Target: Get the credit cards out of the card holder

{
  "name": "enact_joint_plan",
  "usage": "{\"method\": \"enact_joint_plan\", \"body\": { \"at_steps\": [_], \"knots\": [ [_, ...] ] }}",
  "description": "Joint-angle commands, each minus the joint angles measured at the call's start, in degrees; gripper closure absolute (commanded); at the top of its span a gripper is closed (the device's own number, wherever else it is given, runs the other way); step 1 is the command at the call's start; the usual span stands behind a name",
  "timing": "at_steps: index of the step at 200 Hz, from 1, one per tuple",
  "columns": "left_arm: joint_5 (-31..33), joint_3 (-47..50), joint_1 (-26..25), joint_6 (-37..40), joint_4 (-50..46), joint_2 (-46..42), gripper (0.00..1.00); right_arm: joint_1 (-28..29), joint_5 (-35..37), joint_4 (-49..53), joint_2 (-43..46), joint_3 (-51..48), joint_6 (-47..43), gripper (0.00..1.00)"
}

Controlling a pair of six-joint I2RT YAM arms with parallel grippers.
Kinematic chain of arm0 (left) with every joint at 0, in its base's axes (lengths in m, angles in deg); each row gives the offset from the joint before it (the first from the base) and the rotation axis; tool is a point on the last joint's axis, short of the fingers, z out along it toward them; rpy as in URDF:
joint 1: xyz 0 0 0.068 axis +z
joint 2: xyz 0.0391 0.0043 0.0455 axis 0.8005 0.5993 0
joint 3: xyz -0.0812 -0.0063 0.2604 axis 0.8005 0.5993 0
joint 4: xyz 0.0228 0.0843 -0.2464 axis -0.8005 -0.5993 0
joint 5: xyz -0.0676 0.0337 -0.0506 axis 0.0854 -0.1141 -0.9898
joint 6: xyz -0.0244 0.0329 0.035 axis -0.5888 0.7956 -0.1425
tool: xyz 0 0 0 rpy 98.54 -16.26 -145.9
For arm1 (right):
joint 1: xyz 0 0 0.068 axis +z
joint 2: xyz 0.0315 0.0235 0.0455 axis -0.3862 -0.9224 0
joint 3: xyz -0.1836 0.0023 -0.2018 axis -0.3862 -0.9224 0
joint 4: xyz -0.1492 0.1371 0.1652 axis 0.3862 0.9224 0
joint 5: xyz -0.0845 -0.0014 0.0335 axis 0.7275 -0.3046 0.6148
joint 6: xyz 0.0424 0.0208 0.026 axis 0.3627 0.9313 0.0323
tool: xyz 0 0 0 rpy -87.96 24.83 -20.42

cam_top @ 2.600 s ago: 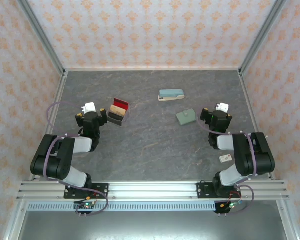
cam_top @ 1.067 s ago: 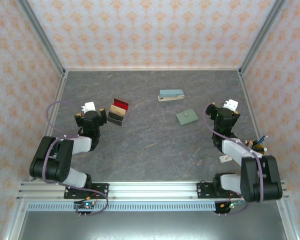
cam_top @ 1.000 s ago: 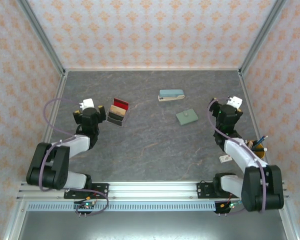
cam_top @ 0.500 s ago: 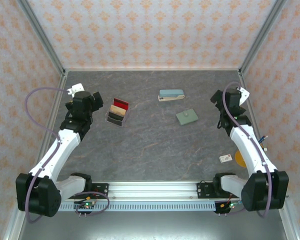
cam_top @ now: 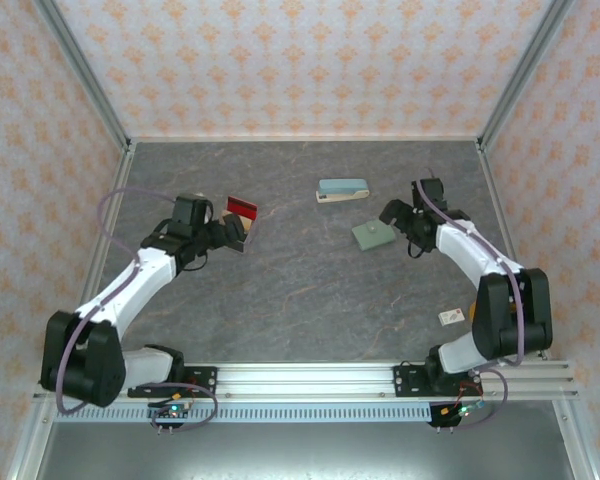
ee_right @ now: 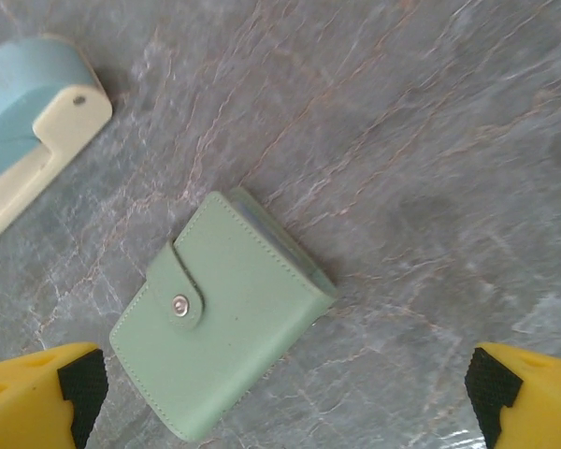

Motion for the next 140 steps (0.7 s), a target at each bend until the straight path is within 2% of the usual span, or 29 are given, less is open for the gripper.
{"method": "enact_joint_plan", "body": {
  "at_steps": [1,42,66,74,140],
  "knots": [
    [-4.5,0.4,-0.8,-3.1,3.3,3.0,0.0,1.1,-0.8,2.2,-3.0,3.6,1.1,0.0],
    [-4.5,-1.9,-1.1,-0.8,5.5,9.4,0.0,2.1,-1.0,3.2,-6.7,5.8,0.6,0.0],
    [6.1,-3.9,-1.1,2.0,4.2,11.6,0.0,2.0,-1.1,3.8,-7.3,6.6,0.1,0.0],
    [7.9,-4.3,-0.9,2.6,4.5,12.4,0.0,2.1,-1.2,3.9,-7.3,6.6,-0.1,0.0],
    [7.8,-8.8,-0.2,8.7,10.6,18.1,0.0,2.1,-1.3,5.0,-8.0,6.8,-1.1,0.0]
  ]
}}
